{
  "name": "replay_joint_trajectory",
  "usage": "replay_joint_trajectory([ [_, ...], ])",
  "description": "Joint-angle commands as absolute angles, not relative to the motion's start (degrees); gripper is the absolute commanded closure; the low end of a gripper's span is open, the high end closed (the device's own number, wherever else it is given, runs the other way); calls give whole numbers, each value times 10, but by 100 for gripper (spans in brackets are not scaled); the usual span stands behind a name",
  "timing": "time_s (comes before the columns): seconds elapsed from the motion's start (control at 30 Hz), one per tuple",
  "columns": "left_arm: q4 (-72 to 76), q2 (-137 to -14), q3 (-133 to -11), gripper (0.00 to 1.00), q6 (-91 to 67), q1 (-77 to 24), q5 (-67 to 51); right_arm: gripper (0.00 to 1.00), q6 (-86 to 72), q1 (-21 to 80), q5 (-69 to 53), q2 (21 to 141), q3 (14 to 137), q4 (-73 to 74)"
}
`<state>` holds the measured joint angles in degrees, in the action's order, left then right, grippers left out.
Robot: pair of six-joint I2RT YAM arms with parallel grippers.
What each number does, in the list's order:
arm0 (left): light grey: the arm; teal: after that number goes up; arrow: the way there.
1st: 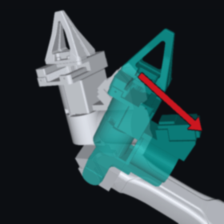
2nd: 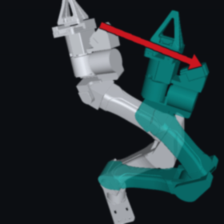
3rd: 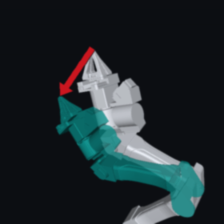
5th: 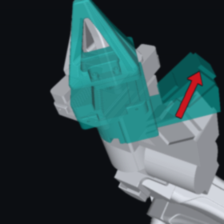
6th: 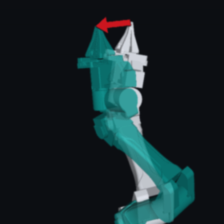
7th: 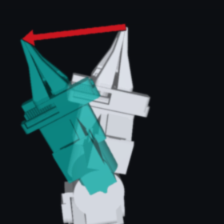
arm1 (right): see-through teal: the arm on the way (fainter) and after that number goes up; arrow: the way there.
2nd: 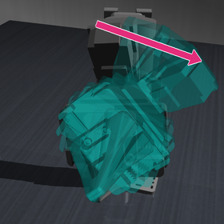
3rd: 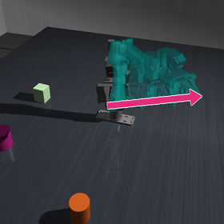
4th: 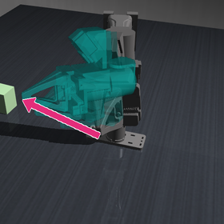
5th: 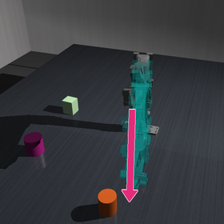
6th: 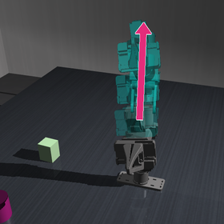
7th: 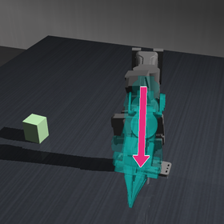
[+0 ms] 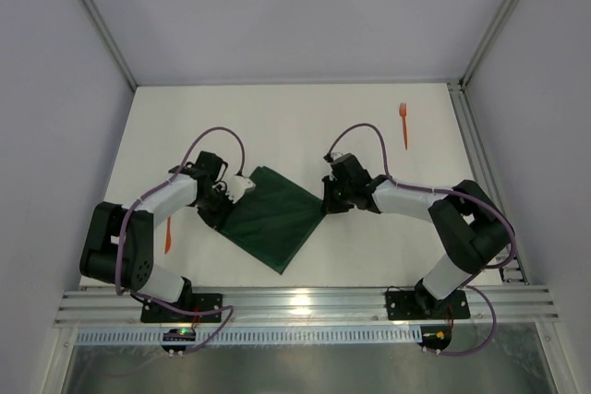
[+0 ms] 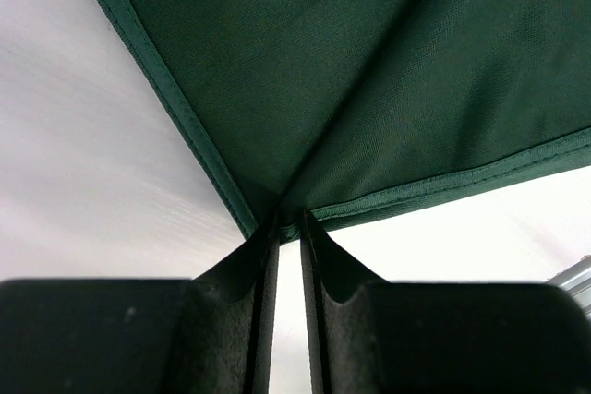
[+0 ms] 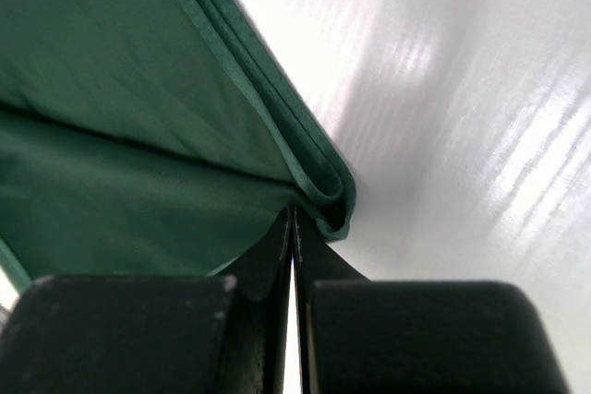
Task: Fold the napkin into a case and place the utensils inside
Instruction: Smooth out the upper triangle-folded napkin at the center of the board.
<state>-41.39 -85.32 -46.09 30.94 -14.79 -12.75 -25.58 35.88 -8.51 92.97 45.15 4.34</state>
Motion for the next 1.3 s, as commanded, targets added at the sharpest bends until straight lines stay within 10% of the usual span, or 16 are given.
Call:
replay_joint_trajectory([
  [0.0, -393, -849, -449, 83, 316, -152, -111, 96, -223, 389, -38, 896, 500, 86],
  [1.0, -386, -822, -432, 80, 314, -158, -98, 96, -187, 368, -80, 871, 490, 69],
  [1.27, -405, -778, -448, 66, 297, -157, -83, 68, -10, 533, -58, 741, 462, 48],
])
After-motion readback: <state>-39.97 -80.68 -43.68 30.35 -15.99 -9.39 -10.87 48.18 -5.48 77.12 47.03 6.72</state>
